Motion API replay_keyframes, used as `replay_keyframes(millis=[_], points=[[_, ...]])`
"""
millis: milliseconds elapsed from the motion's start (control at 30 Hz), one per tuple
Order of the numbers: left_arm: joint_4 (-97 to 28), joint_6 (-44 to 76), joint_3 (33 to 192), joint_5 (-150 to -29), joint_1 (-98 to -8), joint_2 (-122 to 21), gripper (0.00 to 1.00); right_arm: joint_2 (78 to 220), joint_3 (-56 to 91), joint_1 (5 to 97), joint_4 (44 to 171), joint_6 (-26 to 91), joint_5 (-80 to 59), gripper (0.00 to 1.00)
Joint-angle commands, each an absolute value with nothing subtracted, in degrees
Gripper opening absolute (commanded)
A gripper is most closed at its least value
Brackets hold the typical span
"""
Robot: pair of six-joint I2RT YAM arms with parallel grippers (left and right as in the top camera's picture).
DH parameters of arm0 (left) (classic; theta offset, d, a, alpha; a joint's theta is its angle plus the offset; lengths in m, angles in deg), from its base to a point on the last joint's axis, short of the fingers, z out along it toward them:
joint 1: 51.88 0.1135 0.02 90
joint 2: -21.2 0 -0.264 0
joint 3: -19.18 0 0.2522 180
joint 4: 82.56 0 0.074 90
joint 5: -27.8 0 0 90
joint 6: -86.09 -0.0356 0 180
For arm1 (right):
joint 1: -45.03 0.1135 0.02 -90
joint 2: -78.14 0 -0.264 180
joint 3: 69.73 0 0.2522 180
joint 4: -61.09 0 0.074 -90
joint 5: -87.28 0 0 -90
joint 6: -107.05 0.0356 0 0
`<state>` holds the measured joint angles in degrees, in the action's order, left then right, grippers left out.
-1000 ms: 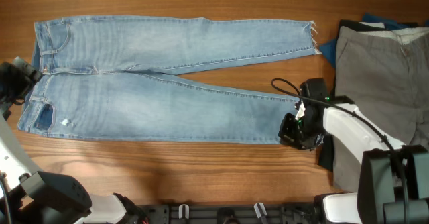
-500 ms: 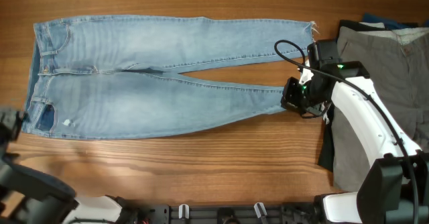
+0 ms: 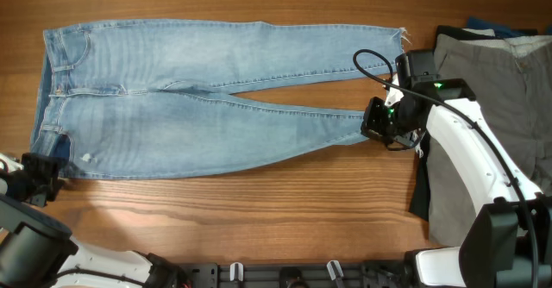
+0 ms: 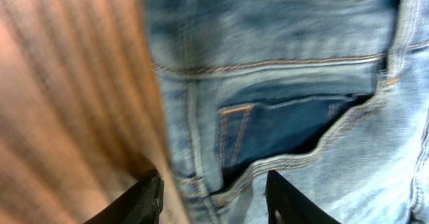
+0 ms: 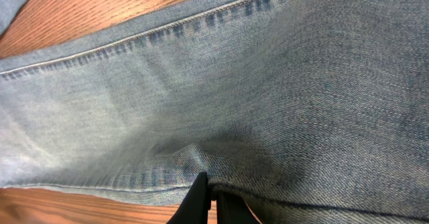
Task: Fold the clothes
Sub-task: 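Lift the lower leg with the right gripper and fold it onto the upper leg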
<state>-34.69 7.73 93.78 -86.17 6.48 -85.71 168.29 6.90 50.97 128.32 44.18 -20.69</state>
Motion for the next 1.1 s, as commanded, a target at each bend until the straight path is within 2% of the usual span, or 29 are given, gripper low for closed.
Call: replay_keyframes(millis=[0, 33, 67, 100, 233, 333, 467, 533, 700, 800, 933, 1067], points=[[-37.9, 5.5, 90.4, -86.8, 6.4, -87.4, 0.49, 168.6, 8.0, 51.1, 127.8, 44.7, -20.7, 0.04], [-38.4, 5.5, 89.5, -86.8, 6.3, -87.4, 0.41, 168.6, 8.0, 51.1, 127.8, 44.7, -20.7, 0.04], [-38.3, 5.5, 88.9, -86.8, 6.3, -87.4, 0.18, 168.6, 8.0, 51.1, 127.8, 44.7, -20.7, 0.04], [-38.2, 5.5, 88.4, -86.7, 6.3, -87.4, 0.05, 168.6, 8.0, 51.1, 127.8, 44.7, -20.7, 0.04], [-38.1, 5.5, 88.4, -86.7, 6.5, -87.3, 0.04, 168.6, 8.3, 51.1, 127.8, 44.4, -20.5, 0.04], [-31.6, 5.5, 92.9, -85.0, 7.8, -85.7, 0.04, 168.3, 12.1, 51.1, 130.5, 44.0, -18.4, 0.04], [-10.8, 5.5, 110.1, -79.1, 8.8, -81.9, 0.04, 167.9, 22.4, 51.1, 139.9, 44.3, -18.1, 0.04], [3.4, 5.5, 122.0, -72.8, 8.8, -81.6, 0.04, 167.9, 29.6, 51.1, 149.0, 47.2, -19.1, 0.04], [19.5, 5.5, 143.4, -62.6, 8.7, -81.5, 0.04, 167.9, 38.3, 51.1, 159.3, 47.1, -18.8, 0.04], [19.3, 5.5, 148.2, -62.7, 7.6, -81.5, 0.04, 168.1, 38.3, 51.1, 154.7, 47.0, -18.8, 0.04], [14.6, 5.4, 148.2, -62.6, 0.1, -83.1, 0.04, 170.0, 38.2, 51.1, 143.2, 47.3, -18.1, 0.04], [13.9, 5.5, 147.9, -56.4, -6.1, -85.7, 0.04, 176.4, 38.2, 51.1, 138.3, 47.7, -18.2, 0.04]])
